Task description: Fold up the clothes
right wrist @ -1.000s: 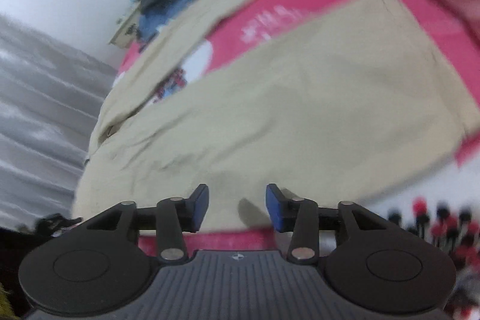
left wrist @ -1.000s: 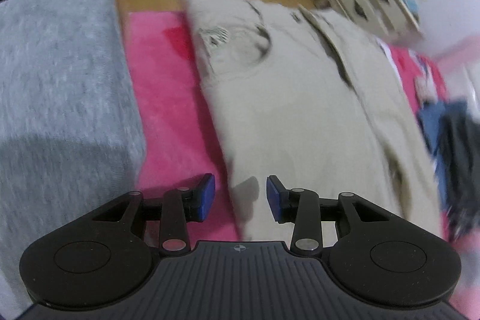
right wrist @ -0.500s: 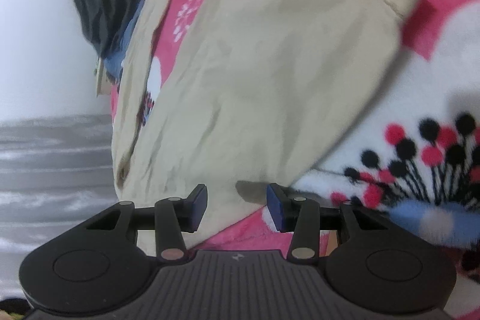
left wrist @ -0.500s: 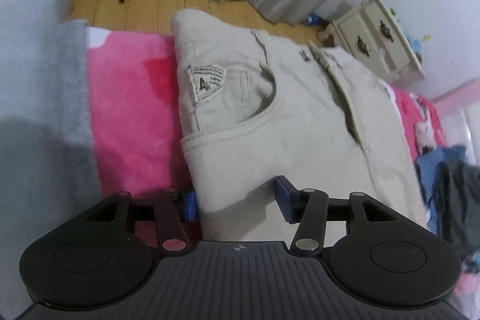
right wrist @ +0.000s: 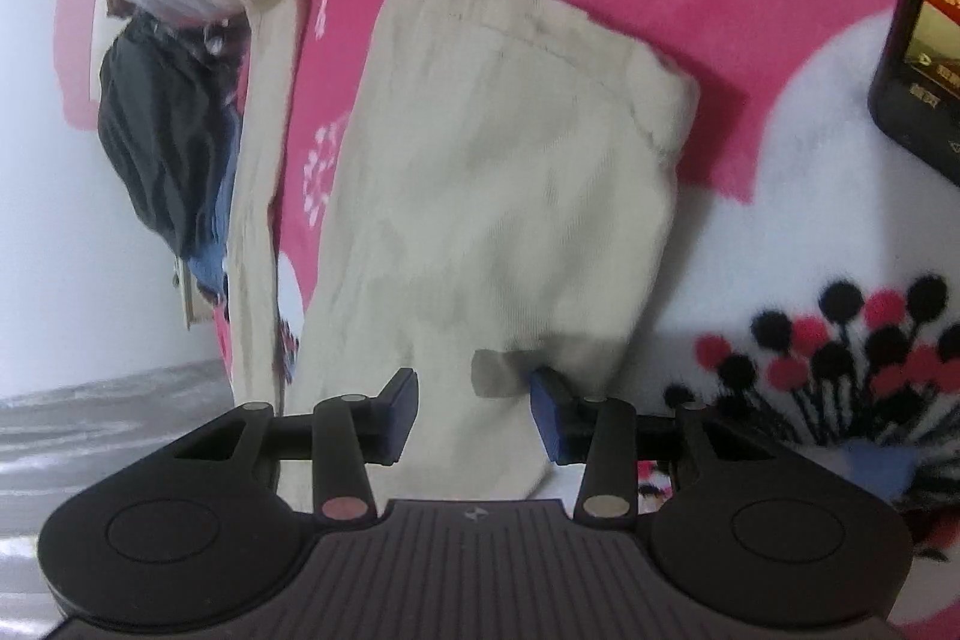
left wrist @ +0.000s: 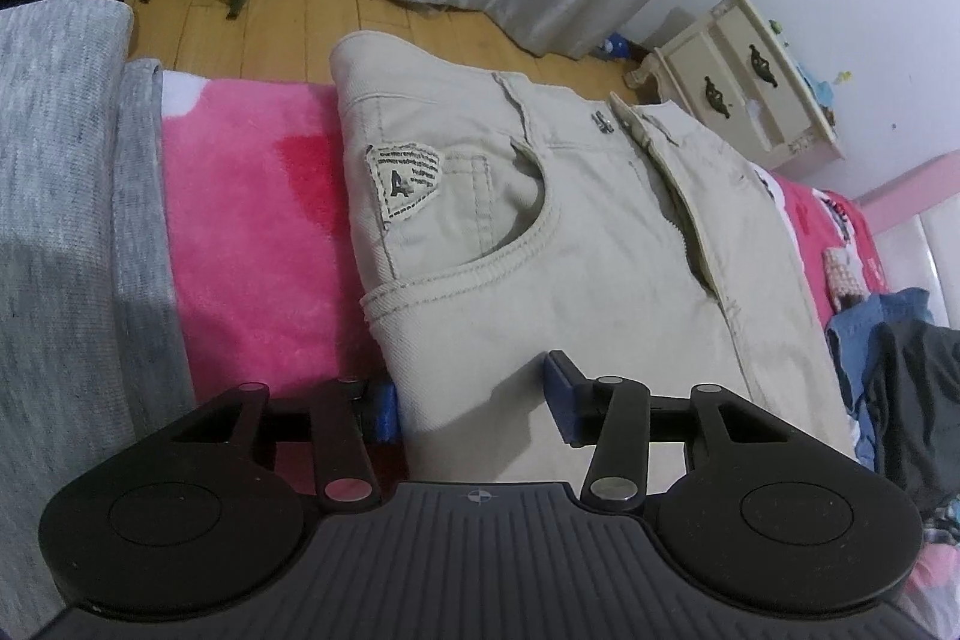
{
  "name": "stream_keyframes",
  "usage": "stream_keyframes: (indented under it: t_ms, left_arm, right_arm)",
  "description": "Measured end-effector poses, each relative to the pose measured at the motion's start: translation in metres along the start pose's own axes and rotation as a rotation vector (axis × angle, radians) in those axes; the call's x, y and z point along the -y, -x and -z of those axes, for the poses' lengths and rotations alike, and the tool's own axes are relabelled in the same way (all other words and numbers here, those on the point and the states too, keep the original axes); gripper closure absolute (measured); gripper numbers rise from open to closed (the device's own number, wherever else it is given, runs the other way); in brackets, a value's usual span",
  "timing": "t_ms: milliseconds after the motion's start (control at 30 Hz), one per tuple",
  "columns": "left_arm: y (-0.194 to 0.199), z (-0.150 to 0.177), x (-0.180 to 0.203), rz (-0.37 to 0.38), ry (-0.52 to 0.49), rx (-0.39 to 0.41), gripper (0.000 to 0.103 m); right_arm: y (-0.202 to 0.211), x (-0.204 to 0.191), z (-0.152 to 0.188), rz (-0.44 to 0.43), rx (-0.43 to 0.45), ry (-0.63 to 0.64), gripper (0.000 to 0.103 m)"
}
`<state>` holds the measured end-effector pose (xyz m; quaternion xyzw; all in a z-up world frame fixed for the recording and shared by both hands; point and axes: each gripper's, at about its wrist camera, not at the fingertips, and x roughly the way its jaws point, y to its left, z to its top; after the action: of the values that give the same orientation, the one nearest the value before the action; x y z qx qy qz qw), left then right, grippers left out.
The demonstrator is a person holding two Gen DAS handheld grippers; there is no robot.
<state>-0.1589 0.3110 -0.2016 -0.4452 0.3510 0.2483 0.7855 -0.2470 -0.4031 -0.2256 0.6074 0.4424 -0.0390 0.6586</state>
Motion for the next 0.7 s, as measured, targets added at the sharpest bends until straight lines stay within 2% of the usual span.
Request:
stream_keyframes:
  t_ms: [100,233,433,533,600,667,700]
  left_arm:
    - [-0.001,0.0,-0.001,-0.003,-0.002,-0.003,0.058]
    - [-0.001,0.002,0.003,-0.019,-0.03,0.006,0.057]
    - [0.0,0.004,0.004,-0.028,-0.052,0.019,0.055]
    - [-0.001,0.005,0.005,-0.024,-0.065,0.021,0.053]
    - [-0.001,0.005,0.005,-0.022,-0.074,0.02,0.053]
    - [0.0,0.006,0.004,-0.019,-0.067,0.029,0.056]
    - [0.002,0.006,0.004,-0.017,-0.064,0.036,0.062]
  right_arm:
    - [0.009,0.011,0.002,0.003,-0.03,-0.036,0.059]
    - [0.021,0.021,0.004,0.047,-0.022,-0.072,0.058]
    - [0.018,0.027,0.0,0.028,0.039,-0.079,0.056]
    - [0.01,0.021,-0.003,-0.014,0.054,-0.037,0.056]
    - [0.007,0.017,-0.002,-0.04,0.053,-0.005,0.059]
    - [0.002,0.016,0.001,-0.029,0.046,0.024,0.074]
    - [0.005,0.014,0.001,-0.033,0.057,0.043,0.08]
